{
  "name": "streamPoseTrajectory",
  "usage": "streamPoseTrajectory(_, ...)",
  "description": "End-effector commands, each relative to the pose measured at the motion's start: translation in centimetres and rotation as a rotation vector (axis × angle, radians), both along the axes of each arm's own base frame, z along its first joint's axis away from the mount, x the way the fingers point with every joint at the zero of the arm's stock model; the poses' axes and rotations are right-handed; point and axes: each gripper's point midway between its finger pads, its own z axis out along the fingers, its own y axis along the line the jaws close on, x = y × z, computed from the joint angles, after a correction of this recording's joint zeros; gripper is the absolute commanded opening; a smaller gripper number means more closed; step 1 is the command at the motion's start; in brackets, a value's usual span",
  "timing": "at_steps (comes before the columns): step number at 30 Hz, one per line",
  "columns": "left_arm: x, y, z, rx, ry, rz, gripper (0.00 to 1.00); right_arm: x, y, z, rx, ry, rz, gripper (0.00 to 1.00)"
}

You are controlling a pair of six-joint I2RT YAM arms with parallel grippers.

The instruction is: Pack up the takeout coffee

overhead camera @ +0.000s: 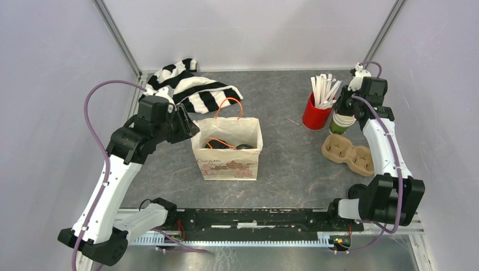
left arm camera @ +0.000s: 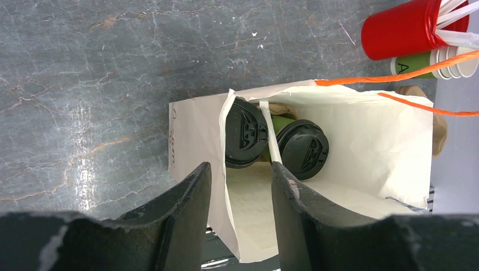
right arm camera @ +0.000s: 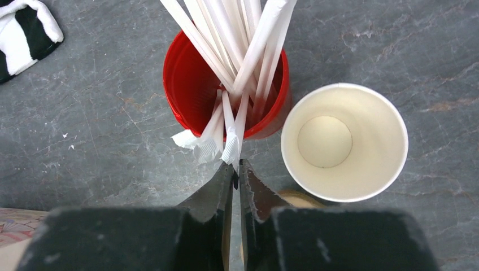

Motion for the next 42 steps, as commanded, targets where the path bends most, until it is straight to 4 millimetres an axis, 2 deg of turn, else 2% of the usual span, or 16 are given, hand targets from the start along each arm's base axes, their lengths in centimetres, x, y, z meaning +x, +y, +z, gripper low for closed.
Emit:
streamPoseTrajectory(1,0.7,-0.6,0.8,-0.017,-0.044,-0.022,0.5,1.9,0.0,2.9,-0.019,-0.096,0.03,0.08)
streamPoseTrajectory(4,0.6,-0.6,0.9,-0.021,-0.046,-0.021,0.5,1.7,-0.4,3.5,-0.032,-0.086,0.009,0.0)
streamPoseTrajectory(8,0.3,-0.4,1.0,-0.02,-0.049,-0.021,0.5,0.5,-1.0,5.9,-0.048,-0.091,-0.05,0.0)
streamPoseTrajectory(18,-0.4,-0.7,1.3,-0.023,-0.058,-0.064,0.5,-2.8,-2.5,14.8,-0.155,-0.192,-0.137,0.0)
streamPoseTrajectory(21,-0.5,-0.7,1.4,-0.021,-0.062,-0.072,0.5,-3.7,-2.2,17.8,-0.161,-0.246,-0.125,0.0)
streamPoseTrajectory(25,-0.4,-0.8,1.4,-0.016,-0.065,-0.086,0.5,-4.9,-0.7,21.6,-0.148,-0.323,-0.047,0.0)
streamPoseTrajectory(27,-0.4,-0.8,1.3,-0.013,-0.067,-0.09,0.5,-5.3,1.1,23.4,-0.128,-0.387,0.052,0.0)
streamPoseTrajectory(29,-0.4,-0.8,1.4,-0.008,-0.072,-0.09,0.5,-6.0,3.9,25.0,-0.09,-0.481,0.213,0.0)
streamPoseTrajectory(32,-0.3,-0.4,1.4,0.005,-0.081,-0.08,0.5,-8.0,9.7,26.8,0.041,-0.618,0.529,0.0)
streamPoseTrajectory(36,-0.1,-0.3,1.5,0.01,-0.092,-0.077,0.5,-12.8,17.6,28.5,0.234,-0.717,0.902,0.0)
streamPoseTrajectory(39,-0.1,-0.5,1.3,0.01,-0.086,-0.082,0.5,-15.9,20.0,30.0,0.334,-0.738,1.065,0.0)
streamPoseTrajectory(42,0.0,-0.5,1.1,0.013,-0.082,-0.08,0.5,-18.6,22.0,30.2,0.4,-0.697,1.202,0.0)
